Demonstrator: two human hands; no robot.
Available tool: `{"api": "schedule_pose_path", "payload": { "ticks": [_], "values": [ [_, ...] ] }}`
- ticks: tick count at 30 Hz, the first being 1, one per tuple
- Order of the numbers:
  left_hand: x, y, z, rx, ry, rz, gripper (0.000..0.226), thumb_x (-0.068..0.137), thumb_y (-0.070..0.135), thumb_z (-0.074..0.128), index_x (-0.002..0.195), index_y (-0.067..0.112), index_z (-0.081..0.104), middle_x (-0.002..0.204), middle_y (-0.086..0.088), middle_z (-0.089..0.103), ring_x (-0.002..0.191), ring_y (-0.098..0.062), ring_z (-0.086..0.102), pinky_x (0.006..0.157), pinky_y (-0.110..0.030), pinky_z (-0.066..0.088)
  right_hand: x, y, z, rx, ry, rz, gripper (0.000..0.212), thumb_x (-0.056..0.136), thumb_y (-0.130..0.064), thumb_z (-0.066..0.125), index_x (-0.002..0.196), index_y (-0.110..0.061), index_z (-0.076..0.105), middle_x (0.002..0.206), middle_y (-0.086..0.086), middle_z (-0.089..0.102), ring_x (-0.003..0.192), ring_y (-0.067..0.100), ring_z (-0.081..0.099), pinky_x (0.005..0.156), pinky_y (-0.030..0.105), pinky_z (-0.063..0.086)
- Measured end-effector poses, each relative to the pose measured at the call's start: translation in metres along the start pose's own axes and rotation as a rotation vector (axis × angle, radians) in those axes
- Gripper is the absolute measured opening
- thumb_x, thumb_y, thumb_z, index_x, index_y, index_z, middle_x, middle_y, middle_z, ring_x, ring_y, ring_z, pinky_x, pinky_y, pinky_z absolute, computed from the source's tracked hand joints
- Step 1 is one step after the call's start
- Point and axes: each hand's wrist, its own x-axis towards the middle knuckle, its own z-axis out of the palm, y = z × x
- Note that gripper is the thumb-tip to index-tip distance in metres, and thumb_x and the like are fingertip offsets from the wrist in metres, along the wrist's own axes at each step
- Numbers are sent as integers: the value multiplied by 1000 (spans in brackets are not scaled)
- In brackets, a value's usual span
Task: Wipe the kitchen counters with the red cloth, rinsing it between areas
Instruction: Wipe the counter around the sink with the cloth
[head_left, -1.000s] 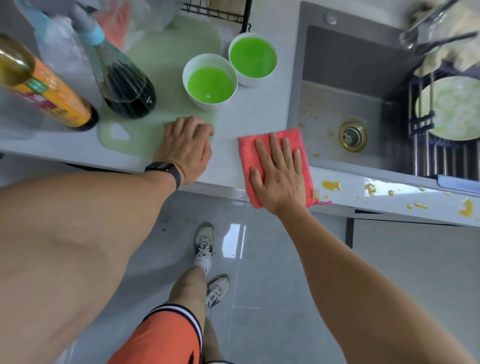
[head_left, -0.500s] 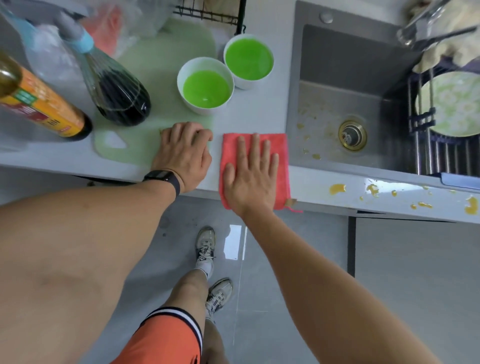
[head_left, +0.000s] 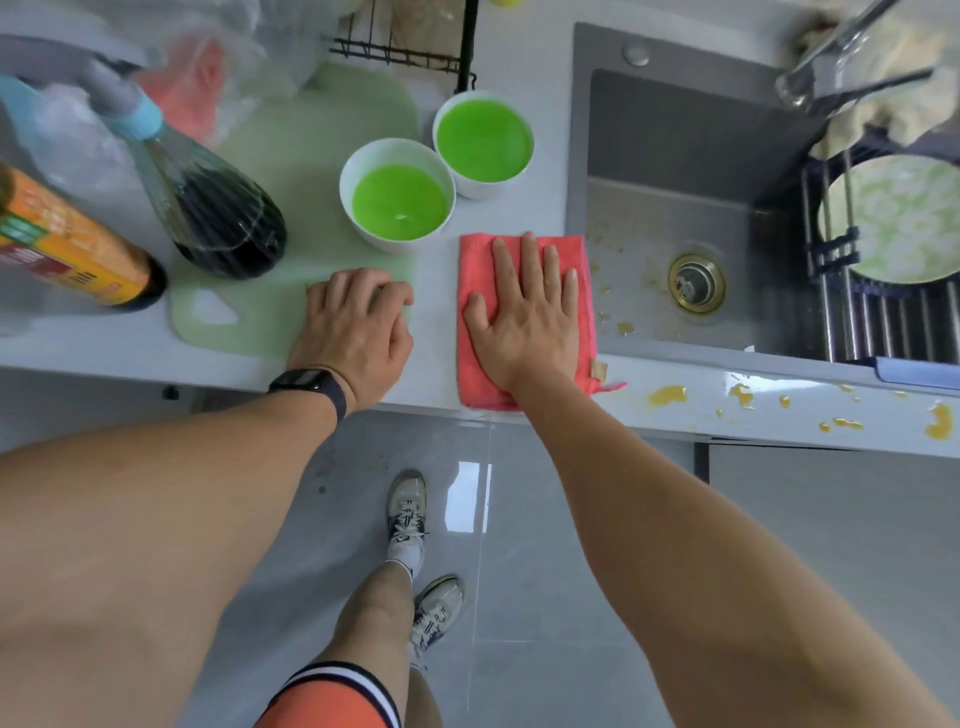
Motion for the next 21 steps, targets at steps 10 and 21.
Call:
{"api": "schedule_pose_path", "payload": {
  "ticks": [10,21],
  "values": [
    [-4,4,0,108,30,29,33,85,23,47,114,17,60,114,-10,54,99,-36,48,83,-48,38,-30,24,-2,-13,-24,-117,67,105,-57,18,166,-32,8,174,3,1,160,26,0,129,47,-3],
    [35,136,10,38,-178,71,26,78,13,52,101,19,63,107,-6,60,102,-36,54,86,-46,37,-71,122,-8,-10,-28,-125,65,106,-60,26,165,-34,14,174,-1,6,160,24,1,128,43,-9]
  ]
}}
